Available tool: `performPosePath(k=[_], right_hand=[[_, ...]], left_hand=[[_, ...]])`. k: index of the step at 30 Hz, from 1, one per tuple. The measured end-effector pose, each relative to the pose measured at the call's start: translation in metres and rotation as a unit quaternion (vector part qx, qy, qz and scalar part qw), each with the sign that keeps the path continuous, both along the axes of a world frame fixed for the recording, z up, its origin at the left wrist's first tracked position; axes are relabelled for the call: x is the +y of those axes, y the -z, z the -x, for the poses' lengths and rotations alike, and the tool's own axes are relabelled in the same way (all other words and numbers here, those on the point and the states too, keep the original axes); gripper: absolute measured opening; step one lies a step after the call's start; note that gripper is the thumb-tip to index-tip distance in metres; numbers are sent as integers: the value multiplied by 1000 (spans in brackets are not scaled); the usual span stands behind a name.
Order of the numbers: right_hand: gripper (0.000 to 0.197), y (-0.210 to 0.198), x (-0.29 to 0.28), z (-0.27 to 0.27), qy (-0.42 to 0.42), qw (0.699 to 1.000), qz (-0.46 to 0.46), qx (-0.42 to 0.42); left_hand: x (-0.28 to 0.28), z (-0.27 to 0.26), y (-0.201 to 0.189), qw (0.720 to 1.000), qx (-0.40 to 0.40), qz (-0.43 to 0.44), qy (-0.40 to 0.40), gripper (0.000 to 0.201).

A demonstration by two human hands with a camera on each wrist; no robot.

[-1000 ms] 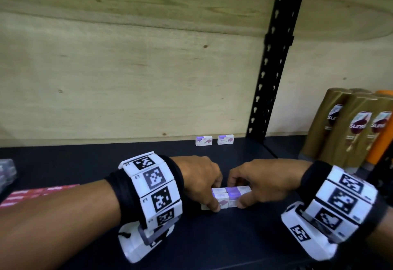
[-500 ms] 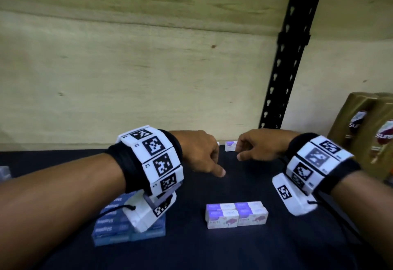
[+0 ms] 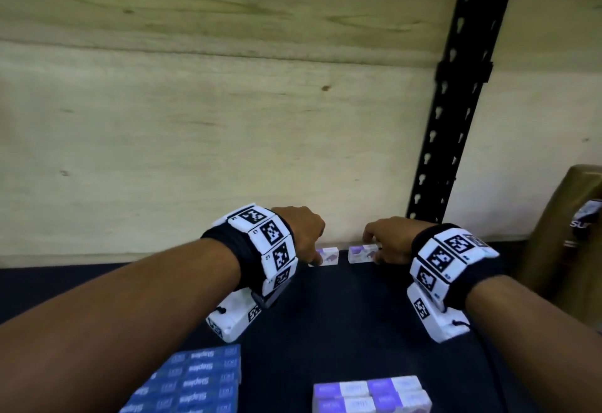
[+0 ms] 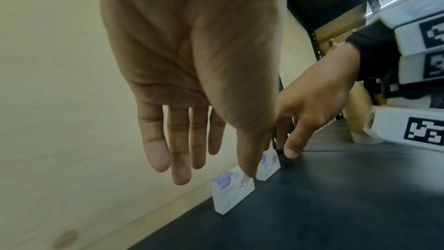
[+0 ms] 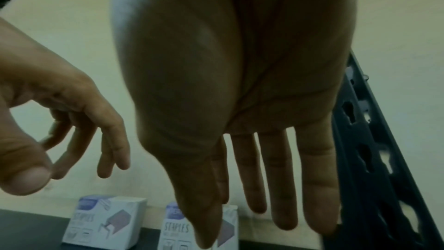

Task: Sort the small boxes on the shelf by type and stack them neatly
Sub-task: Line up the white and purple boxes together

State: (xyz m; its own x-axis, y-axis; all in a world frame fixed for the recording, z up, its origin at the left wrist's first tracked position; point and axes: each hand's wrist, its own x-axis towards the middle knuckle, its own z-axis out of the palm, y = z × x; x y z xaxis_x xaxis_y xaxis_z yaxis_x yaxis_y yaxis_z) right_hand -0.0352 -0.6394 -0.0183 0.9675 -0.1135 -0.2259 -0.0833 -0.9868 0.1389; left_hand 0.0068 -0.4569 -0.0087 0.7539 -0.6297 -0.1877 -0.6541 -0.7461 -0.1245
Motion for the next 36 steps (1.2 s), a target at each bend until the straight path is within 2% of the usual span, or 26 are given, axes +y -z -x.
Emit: performPosePath(k=[4, 7, 11, 15, 29, 36], right_hand=[[34, 5, -6, -9, 0, 1000, -5, 6], [28, 6, -9, -10, 7, 1000, -25, 3], [24, 6, -10, -9, 7, 999, -45, -7], [23, 2, -8, -2, 12, 998, -55, -12], [23, -15, 27, 77, -15, 997, -44, 57], [17, -11, 32, 115, -43, 993, -90, 69]], left_hand=[[-11, -11, 8, 1000, 6, 10, -1, 51], [-18, -15, 12, 1000, 7, 8, 4, 40], [-21, -16, 16, 1000, -11, -1, 13, 28], [-20, -9, 14, 1000, -11, -5, 18, 25], [23, 75, 2, 996, 69, -13, 60, 22], [41, 105, 4, 995, 80, 4, 54, 15]])
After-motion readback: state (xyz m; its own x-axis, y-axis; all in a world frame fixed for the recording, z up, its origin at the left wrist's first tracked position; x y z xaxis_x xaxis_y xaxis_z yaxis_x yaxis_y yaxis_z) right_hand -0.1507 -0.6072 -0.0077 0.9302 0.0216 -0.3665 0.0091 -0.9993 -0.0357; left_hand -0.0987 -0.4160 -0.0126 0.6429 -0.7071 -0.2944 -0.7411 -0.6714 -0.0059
